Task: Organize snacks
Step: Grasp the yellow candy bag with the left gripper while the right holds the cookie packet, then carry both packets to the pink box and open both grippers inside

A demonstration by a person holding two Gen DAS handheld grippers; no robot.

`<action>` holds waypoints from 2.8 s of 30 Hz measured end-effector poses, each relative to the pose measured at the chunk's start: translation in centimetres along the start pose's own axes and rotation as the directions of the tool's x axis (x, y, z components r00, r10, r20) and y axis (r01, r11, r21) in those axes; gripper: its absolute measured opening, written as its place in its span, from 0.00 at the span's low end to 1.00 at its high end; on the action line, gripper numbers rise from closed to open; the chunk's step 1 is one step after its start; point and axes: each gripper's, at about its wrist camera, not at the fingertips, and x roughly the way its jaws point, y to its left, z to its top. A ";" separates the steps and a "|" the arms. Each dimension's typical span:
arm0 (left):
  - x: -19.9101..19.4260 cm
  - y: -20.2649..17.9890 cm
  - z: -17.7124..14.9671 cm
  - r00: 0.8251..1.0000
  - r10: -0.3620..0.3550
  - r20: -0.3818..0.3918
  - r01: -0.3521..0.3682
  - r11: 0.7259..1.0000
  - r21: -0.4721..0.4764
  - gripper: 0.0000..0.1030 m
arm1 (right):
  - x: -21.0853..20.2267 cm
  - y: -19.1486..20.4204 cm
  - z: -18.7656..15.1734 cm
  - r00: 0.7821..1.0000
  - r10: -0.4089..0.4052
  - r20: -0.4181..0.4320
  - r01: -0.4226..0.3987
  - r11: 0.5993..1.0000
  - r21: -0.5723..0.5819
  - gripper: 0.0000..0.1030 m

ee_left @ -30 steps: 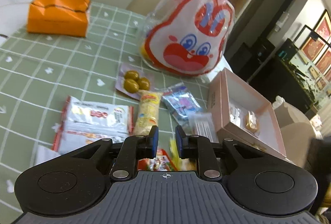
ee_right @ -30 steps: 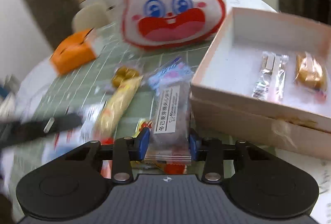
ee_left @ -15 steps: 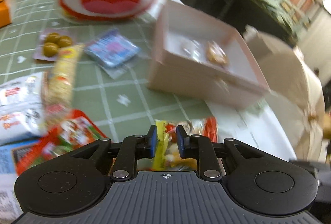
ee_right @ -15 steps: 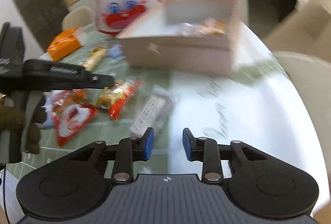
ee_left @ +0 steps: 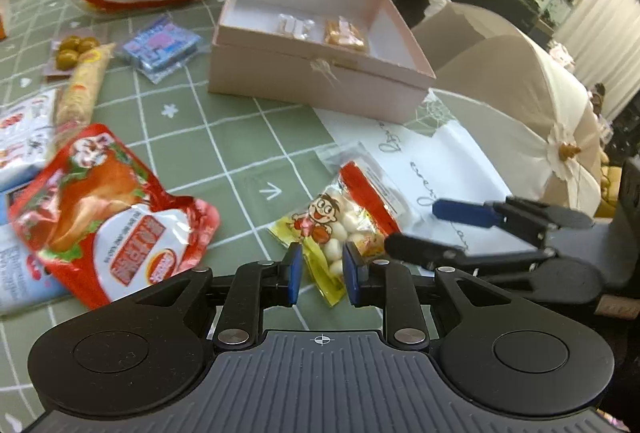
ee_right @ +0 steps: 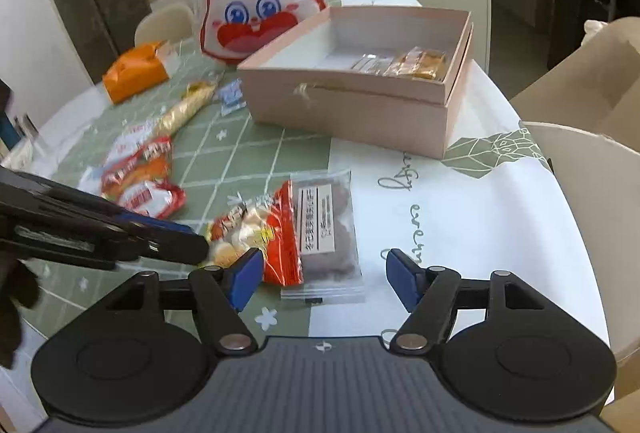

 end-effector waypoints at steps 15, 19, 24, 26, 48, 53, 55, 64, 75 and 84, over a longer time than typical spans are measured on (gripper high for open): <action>1.8 -3.5 0.3 0.999 0.039 -0.009 -0.035 0.958 0.283 0.26 | -0.4 -1.3 -1.6 0.989 -0.148 0.003 0.148 0.986 -0.072 0.77; 1.8 -5.1 -0.6 0.996 0.087 -0.013 -0.077 0.932 0.354 0.26 | 0.3 -2.0 -1.0 0.985 -0.173 0.011 0.173 0.984 -0.041 0.82; 2.5 -6.2 -1.1 0.993 0.119 -0.024 -0.100 0.912 0.397 0.38 | 0.5 -1.9 -0.8 0.983 -0.181 0.001 0.181 0.983 -0.042 0.84; 2.7 -6.5 -1.0 0.993 0.116 -0.031 -0.094 0.912 0.400 0.42 | 0.4 -2.0 -0.8 0.984 -0.177 -0.002 0.176 0.984 -0.038 0.84; 2.1 -5.5 0.2 0.998 0.069 -0.005 -0.062 0.916 0.396 0.49 | -1.2 -2.4 -2.5 0.992 -0.113 -0.064 0.111 0.993 -0.033 1.00; 4.1 -5.2 1.8 0.997 0.048 -0.060 -0.018 0.907 0.421 0.51 | -1.6 -1.1 -3.8 0.985 -0.157 -0.067 0.150 0.985 -0.088 1.00; 4.7 -5.2 2.1 0.996 0.035 -0.088 0.007 0.901 0.433 0.53 | -1.9 -0.9 -4.3 0.986 -0.151 -0.065 0.144 0.985 -0.096 1.00; 6.2 -6.5 1.9 0.994 0.037 -0.101 0.012 0.893 0.451 0.65 | -2.4 -0.4 -5.1 0.989 -0.142 -0.046 0.136 0.984 -0.116 1.00; 2.0 -2.6 -1.2 0.988 0.152 -0.018 -0.149 0.981 0.127 0.53 | -3.1 -0.7 -2.5 0.998 -0.044 -0.039 0.038 0.989 -0.145 0.93; -0.5 -1.8 -4.7 0.992 0.126 -0.004 -0.126 0.992 -0.024 0.53 | 3.4 -0.5 4.2 0.998 -0.064 -0.009 0.062 0.991 -0.120 0.82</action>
